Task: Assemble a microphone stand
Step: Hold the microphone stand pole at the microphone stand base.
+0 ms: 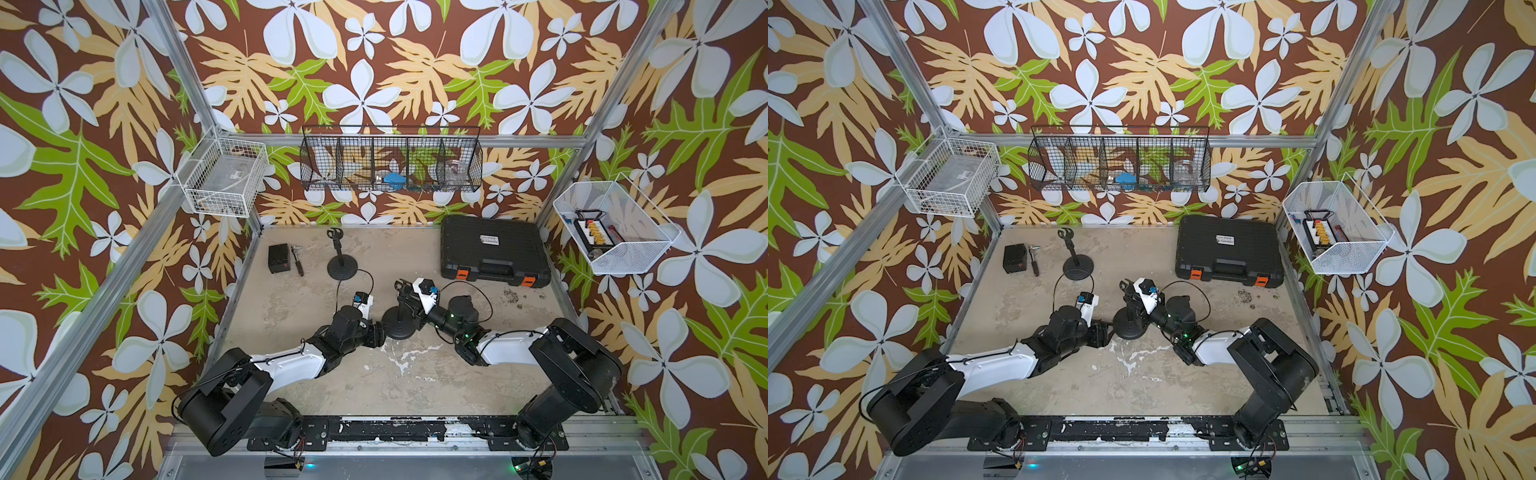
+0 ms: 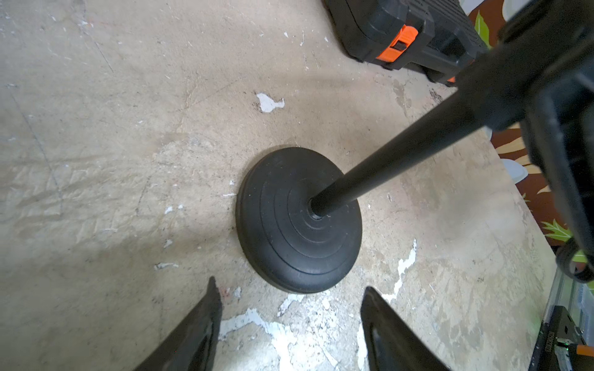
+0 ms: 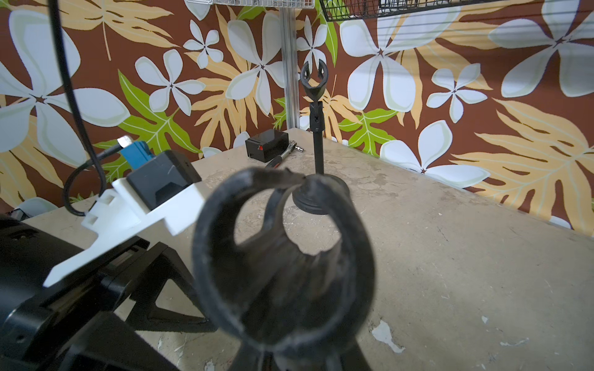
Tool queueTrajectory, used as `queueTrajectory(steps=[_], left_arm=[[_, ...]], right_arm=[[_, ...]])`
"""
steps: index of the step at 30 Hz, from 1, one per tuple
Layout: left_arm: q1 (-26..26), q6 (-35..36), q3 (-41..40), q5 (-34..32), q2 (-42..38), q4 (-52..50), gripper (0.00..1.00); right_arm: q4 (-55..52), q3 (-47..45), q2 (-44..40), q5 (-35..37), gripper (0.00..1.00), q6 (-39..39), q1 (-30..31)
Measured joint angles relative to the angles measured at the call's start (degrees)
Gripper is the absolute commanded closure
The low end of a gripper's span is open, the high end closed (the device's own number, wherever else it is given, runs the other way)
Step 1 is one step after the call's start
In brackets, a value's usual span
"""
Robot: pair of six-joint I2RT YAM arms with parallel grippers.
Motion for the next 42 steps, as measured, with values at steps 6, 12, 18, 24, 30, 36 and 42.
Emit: queueTrajectory(steps=[6,12,18,24,30,36,42], left_arm=[[0.0,3.1,-2.3,0.0,0.5,5.7,0.30],[0.0,8.8,-3.4,0.8,2.7,12.5,0.32],[0.0,12.4,-4.7,1.4,2.5,18.4,0.31],[0.0,16.3,-7.6,2.8,4.8,27.0,0.30],[0.0,20.5,-9.0,2.8,7.3,34.6,0.31],[0.0,23.7,-8.4,5.9,11.1,39.7,0.33],[0.0,24.9,-9.3,8.7,12.2,43.3,0.34]], right_arm=[[5.0,-3.2,0.0,0.9,0.98,-0.1,0.4],[4.5,-2.1,0.7,1.6,0.98,-1.5,1.5],[4.2,-1.8,1.1,1.6,0.99,-2.2,1.6],[3.2,-1.9,0.4,1.5,0.98,-2.4,1.6],[1.0,-1.1,-0.1,0.9,0.98,-2.9,1.6],[-0.5,-0.1,0.1,-0.8,0.98,-4.0,1.6],[-1.1,0.0,-0.2,-3.3,0.98,-4.1,1.6]])
